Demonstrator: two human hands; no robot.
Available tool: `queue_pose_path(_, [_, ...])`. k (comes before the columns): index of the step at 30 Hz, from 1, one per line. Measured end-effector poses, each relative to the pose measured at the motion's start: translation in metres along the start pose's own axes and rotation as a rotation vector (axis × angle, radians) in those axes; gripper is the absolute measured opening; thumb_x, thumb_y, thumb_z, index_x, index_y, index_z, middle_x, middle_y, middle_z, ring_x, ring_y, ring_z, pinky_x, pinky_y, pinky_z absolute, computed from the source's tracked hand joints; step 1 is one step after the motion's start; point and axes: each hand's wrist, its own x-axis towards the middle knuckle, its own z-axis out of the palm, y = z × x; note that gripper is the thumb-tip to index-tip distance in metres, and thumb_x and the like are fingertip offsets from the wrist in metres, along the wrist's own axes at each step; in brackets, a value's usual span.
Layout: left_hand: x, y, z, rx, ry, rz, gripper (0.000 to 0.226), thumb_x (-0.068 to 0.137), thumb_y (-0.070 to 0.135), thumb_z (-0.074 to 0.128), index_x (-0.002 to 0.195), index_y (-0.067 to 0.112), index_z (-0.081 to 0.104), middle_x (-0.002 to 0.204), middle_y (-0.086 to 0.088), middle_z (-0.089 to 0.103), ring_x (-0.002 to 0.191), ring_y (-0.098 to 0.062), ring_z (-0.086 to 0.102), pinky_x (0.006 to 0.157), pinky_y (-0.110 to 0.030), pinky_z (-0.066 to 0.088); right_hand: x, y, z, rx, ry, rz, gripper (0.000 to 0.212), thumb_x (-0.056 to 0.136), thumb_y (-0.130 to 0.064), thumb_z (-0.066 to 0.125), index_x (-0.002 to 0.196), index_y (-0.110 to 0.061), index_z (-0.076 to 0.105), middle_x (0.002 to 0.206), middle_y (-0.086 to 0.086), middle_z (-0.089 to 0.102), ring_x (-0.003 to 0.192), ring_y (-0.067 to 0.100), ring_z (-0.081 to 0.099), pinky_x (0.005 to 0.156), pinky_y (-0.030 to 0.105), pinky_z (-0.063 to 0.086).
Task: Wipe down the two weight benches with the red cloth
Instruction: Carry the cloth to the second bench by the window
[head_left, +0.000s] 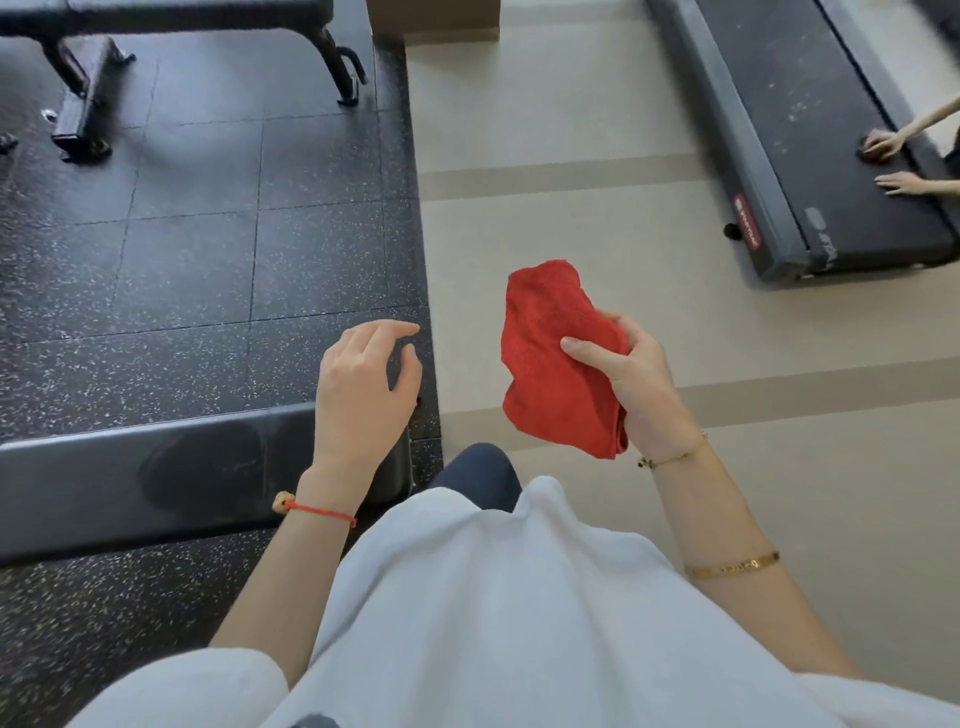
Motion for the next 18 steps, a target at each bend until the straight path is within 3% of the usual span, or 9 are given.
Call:
queue_pose_path(6, [0.039,-0.011,0.013,-0.003,0.092,-0.066,0.022,0.095,0.013,0.055,0.113,0.012,0.067,0.111,-0.002,0.069,0.108,-0.023,0.061,0.096,-0.047,0.047,0.057,-0.017,0.018,-0.017,-0.089,0.029,0.041,0.077,-0.01,0.078,0.115,-0.016,0.064,0.107,0.005,0.073,0.097,0.022,0.071,0.079,0.032,0.058])
queue_pose_path(11, [0.093,-0.029,0.025,0.015,0.155,-0.128,0.021,0.094,0.013,0.055,0.111,0.012,0.068,0.109,-0.003,0.07,0.106,-0.023,0.062,0.095,-0.046,0.049,0.127,-0.038,0.049,-0.05,-0.148,0.055,0.045,0.079,-0.006,0.075,0.121,-0.01,0.061,0.114,0.012,0.07,0.105,0.029,0.068,0.088,0.039,0.056])
queue_pose_path(18, [0.217,-0.089,0.0,0.056,0.214,-0.207,0.023,0.096,0.016,0.055,0.114,0.015,0.068,0.114,0.0,0.069,0.109,-0.02,0.06,0.1,-0.04,0.046,0.248,-0.093,0.139,-0.091,-0.233,0.059,0.045,0.08,-0.004,0.074,0.122,-0.006,0.059,0.117,0.017,0.068,0.108,0.034,0.065,0.096,0.049,0.052])
